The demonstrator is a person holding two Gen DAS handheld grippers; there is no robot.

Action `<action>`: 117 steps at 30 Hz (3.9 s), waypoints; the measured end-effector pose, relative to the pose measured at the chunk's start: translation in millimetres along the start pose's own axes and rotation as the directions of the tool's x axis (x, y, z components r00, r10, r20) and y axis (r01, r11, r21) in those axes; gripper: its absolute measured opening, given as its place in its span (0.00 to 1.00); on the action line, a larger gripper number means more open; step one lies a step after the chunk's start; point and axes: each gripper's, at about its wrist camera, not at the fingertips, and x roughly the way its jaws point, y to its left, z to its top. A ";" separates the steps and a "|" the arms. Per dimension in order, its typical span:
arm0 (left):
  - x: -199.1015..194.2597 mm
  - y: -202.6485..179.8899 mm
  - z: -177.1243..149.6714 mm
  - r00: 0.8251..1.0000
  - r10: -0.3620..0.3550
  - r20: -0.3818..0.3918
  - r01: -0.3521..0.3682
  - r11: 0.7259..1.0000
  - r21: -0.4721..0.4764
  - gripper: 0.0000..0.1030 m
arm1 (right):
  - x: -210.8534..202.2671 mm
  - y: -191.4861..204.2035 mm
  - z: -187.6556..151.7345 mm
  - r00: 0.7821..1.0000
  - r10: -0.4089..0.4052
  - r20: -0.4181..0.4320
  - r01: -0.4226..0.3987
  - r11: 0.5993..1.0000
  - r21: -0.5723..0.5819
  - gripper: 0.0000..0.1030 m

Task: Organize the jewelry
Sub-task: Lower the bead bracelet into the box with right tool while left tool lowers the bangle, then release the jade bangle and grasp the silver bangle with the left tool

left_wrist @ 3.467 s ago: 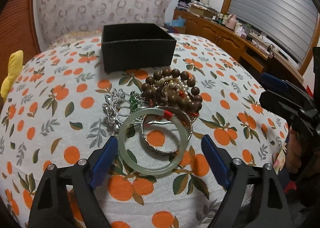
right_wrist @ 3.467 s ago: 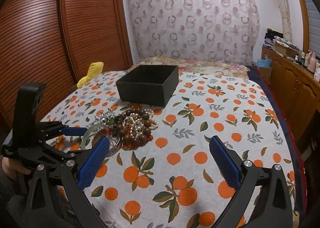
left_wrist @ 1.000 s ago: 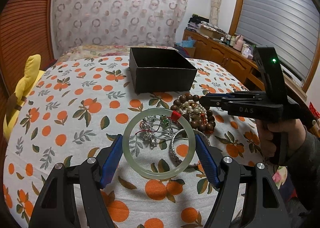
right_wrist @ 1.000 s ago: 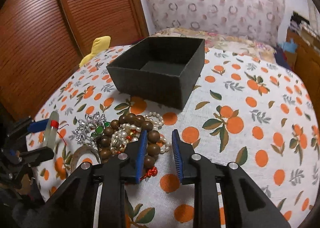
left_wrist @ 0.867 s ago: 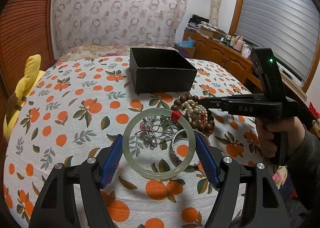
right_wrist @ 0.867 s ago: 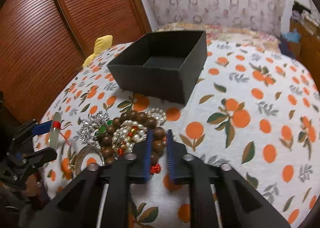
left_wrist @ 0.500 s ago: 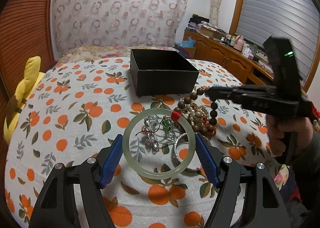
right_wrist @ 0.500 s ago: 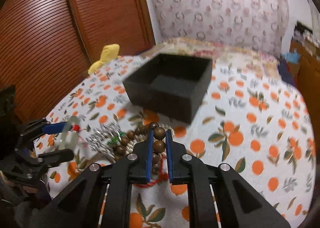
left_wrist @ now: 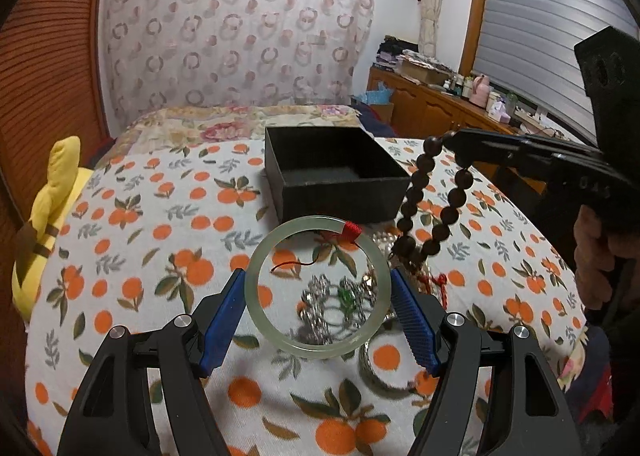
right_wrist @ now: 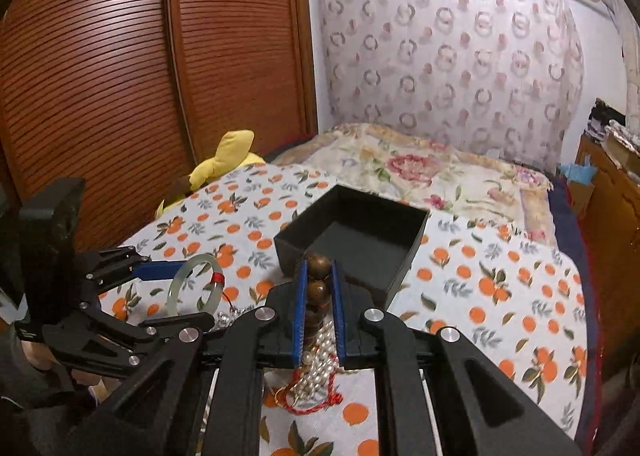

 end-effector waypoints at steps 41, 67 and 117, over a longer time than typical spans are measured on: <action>54.7 9.5 75.0 0.999 0.017 0.033 -0.018 1.000 0.016 0.67 | 71.5 -57.3 56.4 0.996 -0.083 -0.015 0.084 0.995 0.049 0.17; 121.7 -18.6 95.5 0.996 0.039 -0.078 -0.032 0.996 0.088 0.76 | 19.4 -64.8 -29.1 0.997 -0.072 -0.030 0.075 0.991 0.109 0.38; 18.6 -61.9 -47.8 0.986 -0.043 -0.163 0.063 0.990 0.124 0.78 | -12.1 -11.8 -123.6 0.996 -0.048 -0.080 0.057 0.991 0.123 0.39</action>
